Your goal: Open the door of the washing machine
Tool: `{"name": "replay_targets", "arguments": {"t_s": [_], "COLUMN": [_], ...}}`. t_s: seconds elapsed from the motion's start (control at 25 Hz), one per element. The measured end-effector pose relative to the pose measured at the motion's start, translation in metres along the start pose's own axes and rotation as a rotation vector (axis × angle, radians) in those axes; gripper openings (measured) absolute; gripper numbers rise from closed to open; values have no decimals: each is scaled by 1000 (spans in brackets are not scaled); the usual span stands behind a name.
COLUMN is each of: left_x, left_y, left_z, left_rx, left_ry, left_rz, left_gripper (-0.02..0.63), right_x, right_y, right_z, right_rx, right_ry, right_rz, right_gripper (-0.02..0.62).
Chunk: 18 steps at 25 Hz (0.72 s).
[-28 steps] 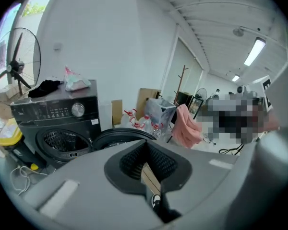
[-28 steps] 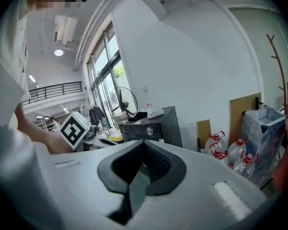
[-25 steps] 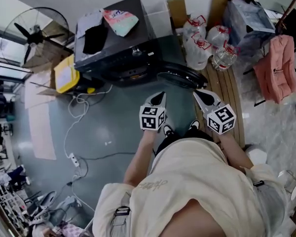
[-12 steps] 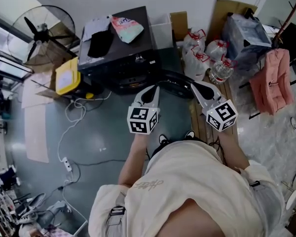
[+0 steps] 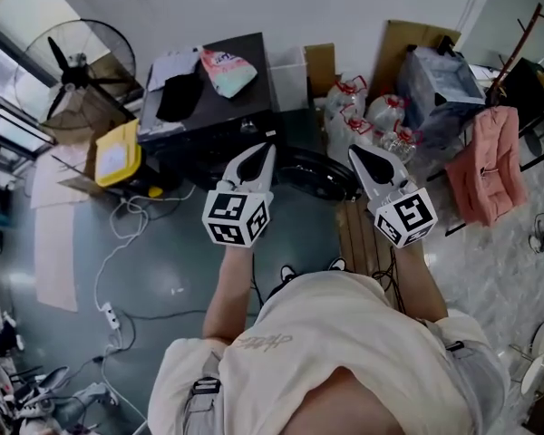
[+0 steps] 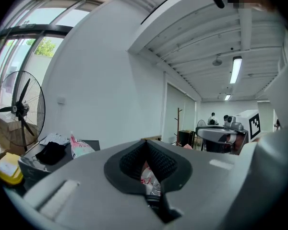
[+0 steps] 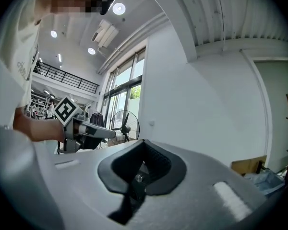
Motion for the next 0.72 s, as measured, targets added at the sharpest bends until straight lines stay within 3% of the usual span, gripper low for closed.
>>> {"name": "replay_targets", "arguments": {"t_s": [0.36,0.72], "left_x": [-25,-17], "left_y": [-15,-23], "left_z": [-15,-22], "left_rx": [-95,-101], "left_ry": [64,2], "left_rz": [59,65], "left_gripper": [15,15], "right_x": [-16,-32], "right_y": [-13,-23], "right_z": [6,7], "right_rx": [40,47], "right_ry": [-5,-16], "right_rz": [22,37], "right_gripper": [2,2]}}
Point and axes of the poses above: the fingertips, and each gripper's own axes: y forward along the fingers, z to its right, x out of its underside, the point moved 2 cm from there along -y, backward along the fingers, and after that the axes turned 12 degrees about -z, right-handed, at the moved point
